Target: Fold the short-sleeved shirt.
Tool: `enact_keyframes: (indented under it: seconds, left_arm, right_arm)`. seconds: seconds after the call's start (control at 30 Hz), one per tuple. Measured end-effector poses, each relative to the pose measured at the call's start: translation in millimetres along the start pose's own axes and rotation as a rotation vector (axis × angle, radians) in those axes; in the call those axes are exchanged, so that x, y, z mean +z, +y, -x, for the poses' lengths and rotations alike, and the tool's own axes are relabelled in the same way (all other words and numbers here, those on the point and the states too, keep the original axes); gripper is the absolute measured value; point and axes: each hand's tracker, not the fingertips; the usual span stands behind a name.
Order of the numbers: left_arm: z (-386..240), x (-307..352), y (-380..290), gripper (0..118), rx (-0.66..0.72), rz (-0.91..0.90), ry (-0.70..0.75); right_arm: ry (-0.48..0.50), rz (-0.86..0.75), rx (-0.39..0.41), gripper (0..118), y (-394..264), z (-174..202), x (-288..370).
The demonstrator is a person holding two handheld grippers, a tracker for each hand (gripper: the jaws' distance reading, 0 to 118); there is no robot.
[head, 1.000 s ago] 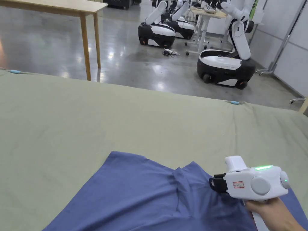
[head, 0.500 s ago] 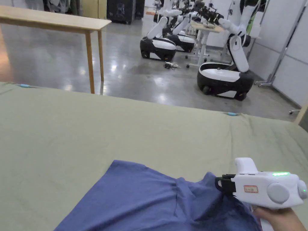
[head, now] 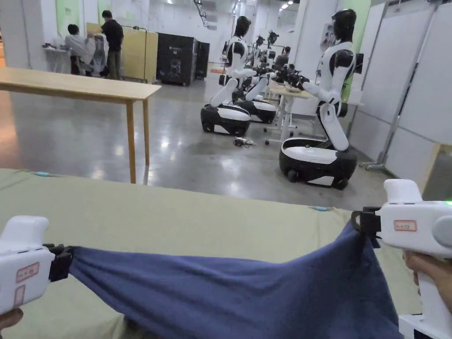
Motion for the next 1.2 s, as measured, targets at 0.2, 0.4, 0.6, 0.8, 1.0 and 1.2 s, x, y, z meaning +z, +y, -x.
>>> enact_keyframes:
  seconds: [0.2,0.4,0.6,0.8,1.0,1.2]
  left_arm:
    - [-15,3,83,1,-0.056,-0.099,0.021]
    - [-32,5,163,1,-0.112,-0.192,0.061]
    - [-45,12,236,0,-0.138,-0.285,0.111]
    - [-63,26,287,0,-0.157,-0.356,0.185]
    - [-66,32,298,0,-0.137,-0.388,0.205]
    - [-41,6,300,0,-0.120,-0.378,0.203]
  right_arm:
    - [-0.034,-0.168,-0.077,5,63,-17,46]
    - [-0.091,-0.307,-0.096,5,120,-31,68]
    - [-0.127,-0.389,-0.071,5,182,-34,77]
    - [-0.152,-0.452,-0.054,5,233,-30,79]
    - [-0.148,-0.496,-0.038,5,258,-27,75]
    - [-0.133,-0.515,-0.050,5,265,-27,67]
